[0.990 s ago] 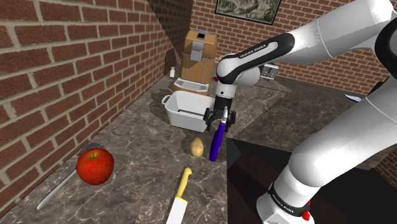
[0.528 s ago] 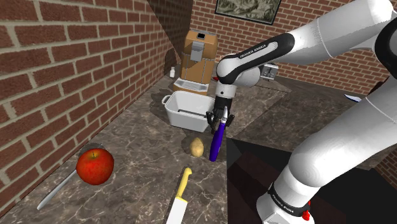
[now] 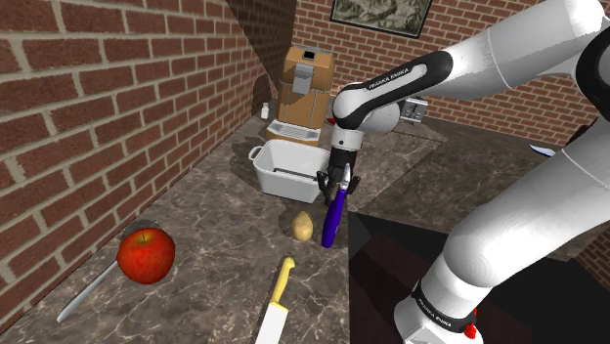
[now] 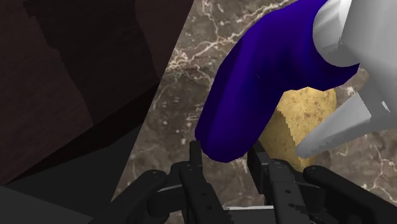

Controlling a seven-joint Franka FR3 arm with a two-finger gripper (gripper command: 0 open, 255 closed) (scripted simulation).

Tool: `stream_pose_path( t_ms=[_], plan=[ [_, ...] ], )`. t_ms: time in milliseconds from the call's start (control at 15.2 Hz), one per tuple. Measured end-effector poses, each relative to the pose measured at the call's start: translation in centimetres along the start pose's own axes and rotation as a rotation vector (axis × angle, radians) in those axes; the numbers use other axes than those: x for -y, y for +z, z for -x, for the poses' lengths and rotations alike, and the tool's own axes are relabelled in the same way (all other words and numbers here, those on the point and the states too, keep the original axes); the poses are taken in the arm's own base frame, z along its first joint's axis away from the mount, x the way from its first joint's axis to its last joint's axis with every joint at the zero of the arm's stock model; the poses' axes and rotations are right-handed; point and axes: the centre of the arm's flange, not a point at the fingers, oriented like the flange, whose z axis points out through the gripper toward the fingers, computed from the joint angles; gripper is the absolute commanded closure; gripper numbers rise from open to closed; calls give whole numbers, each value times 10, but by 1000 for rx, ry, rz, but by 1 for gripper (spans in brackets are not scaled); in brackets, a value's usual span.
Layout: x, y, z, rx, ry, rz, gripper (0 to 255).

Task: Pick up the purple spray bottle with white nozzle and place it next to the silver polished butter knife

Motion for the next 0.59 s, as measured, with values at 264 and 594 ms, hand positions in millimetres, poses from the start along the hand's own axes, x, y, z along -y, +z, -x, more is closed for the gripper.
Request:
stream_pose_path(
  t_ms=[264,594],
  plan=[
    [3,-14,5,2,0,1,255],
    [3,-38,13,2,0,1,255]
  ],
)
